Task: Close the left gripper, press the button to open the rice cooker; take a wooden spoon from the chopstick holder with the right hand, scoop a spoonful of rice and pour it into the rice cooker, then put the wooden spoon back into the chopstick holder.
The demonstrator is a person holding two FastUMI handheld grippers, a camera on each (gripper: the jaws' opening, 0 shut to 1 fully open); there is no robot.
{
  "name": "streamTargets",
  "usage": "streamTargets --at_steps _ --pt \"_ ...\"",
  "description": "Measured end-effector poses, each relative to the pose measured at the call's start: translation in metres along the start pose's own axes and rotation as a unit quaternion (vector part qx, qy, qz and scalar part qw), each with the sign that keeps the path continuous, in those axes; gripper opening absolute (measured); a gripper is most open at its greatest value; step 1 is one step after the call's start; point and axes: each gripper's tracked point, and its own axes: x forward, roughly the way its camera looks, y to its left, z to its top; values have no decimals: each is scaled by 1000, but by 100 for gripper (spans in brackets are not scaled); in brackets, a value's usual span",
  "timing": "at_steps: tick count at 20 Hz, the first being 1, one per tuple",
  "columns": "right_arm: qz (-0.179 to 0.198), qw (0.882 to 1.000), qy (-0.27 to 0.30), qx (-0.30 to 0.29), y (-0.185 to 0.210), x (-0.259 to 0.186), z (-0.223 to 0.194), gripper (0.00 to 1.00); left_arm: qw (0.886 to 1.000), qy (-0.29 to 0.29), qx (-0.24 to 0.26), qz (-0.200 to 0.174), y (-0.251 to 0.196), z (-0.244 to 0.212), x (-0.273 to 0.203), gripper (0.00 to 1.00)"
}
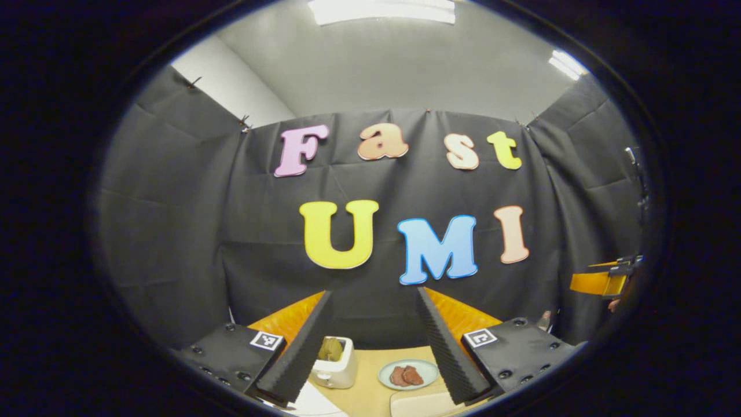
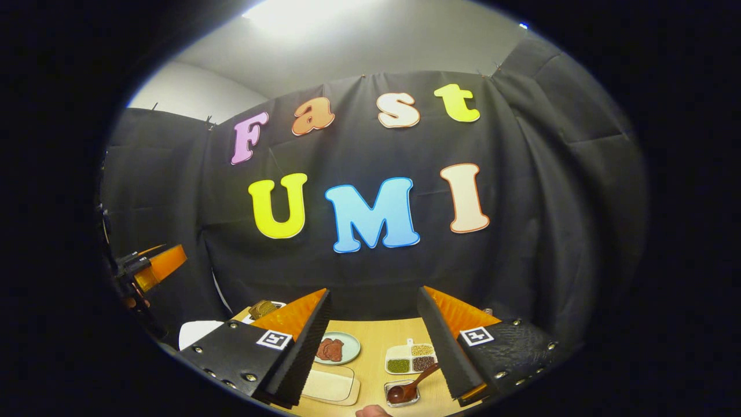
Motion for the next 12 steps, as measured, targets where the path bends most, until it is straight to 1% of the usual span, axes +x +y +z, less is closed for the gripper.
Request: streamTargets --at_steps 2,3,4,5,7,9,12 --pt "-10 1000 -4 1 -4 -4 7 90 1000 2 -15 -10 -13 11 4 100" --pt "-16 1000 -8 0 -6 -6 12 90 1000 4 -23 -11 -16 11 5 93" --pt "-19 1000 -12 -3 -5 -7 18 90 999 6 -30 -10 -16 12 5 98" --pt "-27 999 -15 -10 -8 -8 22 90 999 9 -36 -6 -13 10 4 99" --pt "-28 999 -19 -19 -4 -9 27 90 999 16 -46 -7 -14 7 5 98" --pt "-30 999 -21 -21 1 -7 32 90 999 18 -45 -7 -13 8 5 100" --pt "-34 999 -24 -20 8 -5 38 90 999 18 -45 -9 -16 8 5 100"
